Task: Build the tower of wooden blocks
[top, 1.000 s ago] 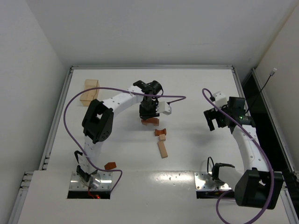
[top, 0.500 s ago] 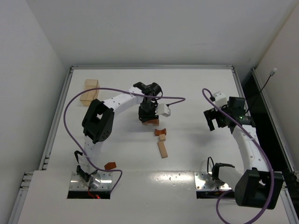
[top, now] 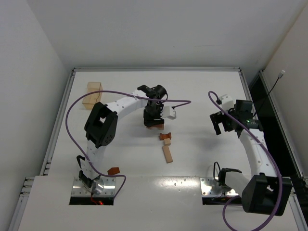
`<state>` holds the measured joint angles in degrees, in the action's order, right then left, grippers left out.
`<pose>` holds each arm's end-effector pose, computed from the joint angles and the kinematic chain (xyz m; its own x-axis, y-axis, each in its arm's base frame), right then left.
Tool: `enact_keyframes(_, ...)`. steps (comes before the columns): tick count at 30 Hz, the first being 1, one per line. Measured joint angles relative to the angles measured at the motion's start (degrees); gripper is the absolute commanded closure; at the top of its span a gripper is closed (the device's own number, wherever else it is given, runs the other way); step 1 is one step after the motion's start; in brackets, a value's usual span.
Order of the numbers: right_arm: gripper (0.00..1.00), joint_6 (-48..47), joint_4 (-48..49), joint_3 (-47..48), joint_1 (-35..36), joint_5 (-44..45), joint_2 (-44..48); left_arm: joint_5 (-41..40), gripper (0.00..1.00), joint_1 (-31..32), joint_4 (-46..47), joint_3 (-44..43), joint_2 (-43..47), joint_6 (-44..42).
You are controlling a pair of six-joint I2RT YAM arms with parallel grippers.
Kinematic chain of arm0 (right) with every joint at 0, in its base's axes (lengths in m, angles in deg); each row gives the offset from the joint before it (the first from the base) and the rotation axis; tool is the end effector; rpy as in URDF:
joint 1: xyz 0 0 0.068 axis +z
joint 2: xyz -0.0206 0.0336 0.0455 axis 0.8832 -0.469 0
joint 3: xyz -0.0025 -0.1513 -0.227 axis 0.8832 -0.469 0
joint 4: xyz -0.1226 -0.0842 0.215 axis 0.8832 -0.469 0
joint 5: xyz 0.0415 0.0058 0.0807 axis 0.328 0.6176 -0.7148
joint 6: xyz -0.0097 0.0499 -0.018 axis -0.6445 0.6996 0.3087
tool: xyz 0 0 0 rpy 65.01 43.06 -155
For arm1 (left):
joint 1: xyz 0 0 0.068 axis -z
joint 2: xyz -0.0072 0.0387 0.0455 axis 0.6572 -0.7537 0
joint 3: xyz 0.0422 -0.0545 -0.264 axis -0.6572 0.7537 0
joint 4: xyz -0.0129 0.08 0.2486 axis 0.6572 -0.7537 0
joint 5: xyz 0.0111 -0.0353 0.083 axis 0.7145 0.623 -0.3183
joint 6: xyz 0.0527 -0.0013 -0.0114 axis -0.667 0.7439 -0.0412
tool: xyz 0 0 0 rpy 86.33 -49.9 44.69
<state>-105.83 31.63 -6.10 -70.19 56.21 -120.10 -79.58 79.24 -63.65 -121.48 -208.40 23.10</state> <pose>0.2111 -0.0254 0.2394 -0.7326 -0.2445 -0.6353 -0.2121 0.9688 -0.1283 0.3274 -0.2635 0.2071 -0.0914 0.9692 -0.2288 0.9939 0.1030 0.0393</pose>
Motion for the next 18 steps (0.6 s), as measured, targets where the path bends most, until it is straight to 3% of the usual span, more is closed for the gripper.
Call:
enact_keyframes(8,0.0,-0.22,0.0,0.0,0.02,0.0,0.0,0.26,0.32,-0.15,2.58,0.35,3.93,3.52)
enact_keyframes(15,0.0,-2.54,-0.44,1.18,0.76,-0.7,-1.11,1.49,0.32,-2.84,5.29,0.24,12.85,10.99)
enact_keyframes(16,0.0,-2.75,-0.37,1.64,0.85,-0.79,-1.6,1.49,0.34,-3.58,6.62,1.27,14.45,11.96)
enact_keyframes(17,0.0,-3.02,-0.35,2.19,1.01,-0.92,-2.08,1.6,0.44,-4.46,7.61,2.67,16.37,13.0)
enact_keyframes(18,0.0,-3.19,-0.28,2.62,1.22,-0.98,-2.56,1.79,0.47,-5.14,8.0,3.93,17.9,13.77)
